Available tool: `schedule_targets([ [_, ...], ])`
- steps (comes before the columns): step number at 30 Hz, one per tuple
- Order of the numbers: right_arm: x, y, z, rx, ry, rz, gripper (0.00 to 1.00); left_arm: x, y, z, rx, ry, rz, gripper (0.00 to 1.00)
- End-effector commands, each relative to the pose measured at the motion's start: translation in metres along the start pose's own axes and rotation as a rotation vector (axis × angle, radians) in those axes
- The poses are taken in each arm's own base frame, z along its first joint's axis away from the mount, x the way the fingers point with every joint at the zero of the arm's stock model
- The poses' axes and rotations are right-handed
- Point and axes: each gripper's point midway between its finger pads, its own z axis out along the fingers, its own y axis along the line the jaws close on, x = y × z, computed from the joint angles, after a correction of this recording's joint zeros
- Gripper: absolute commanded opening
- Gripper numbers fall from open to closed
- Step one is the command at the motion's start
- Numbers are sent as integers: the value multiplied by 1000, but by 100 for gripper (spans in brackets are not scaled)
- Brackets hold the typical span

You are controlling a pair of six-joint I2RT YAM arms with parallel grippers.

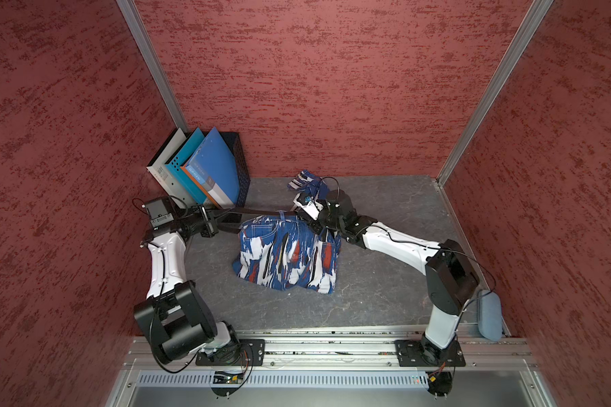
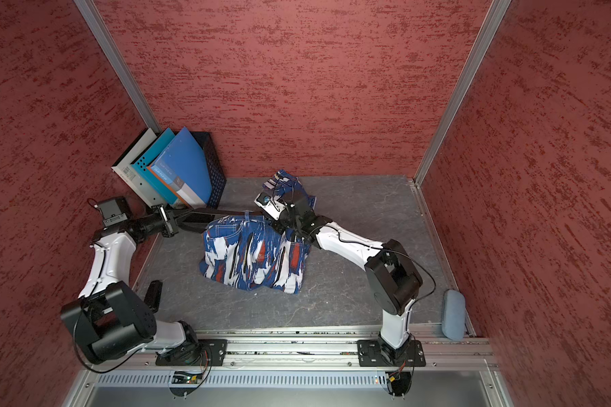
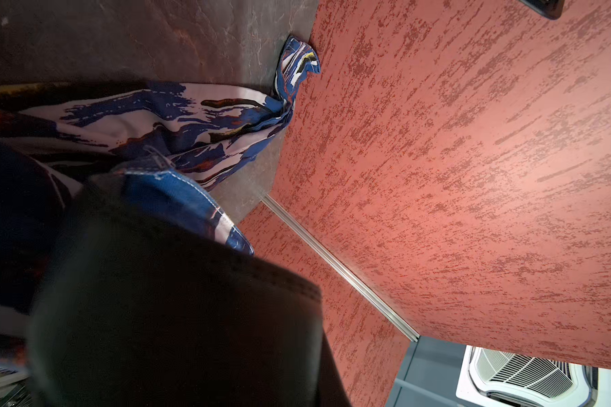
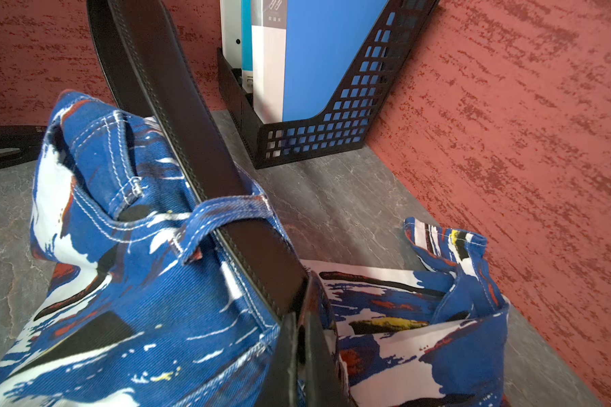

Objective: Remove the belt from the trousers

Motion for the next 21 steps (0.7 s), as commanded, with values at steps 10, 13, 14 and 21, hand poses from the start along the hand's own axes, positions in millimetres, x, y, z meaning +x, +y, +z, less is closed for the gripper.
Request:
schedule_targets([
  [10,203,-98,-73,388,747,123,0,0,-27,50,22,-276,452,63],
  [13,203,-97,-73,384,744,131,0,30,-20,82,-28,-242,536,60],
  [14,202,-97,-73,383,740,135,0,43,-15,96,-60,-219,580,59],
  [21,196,-98,-74,390,725,145,0,107,0,198,-185,-106,821,55],
])
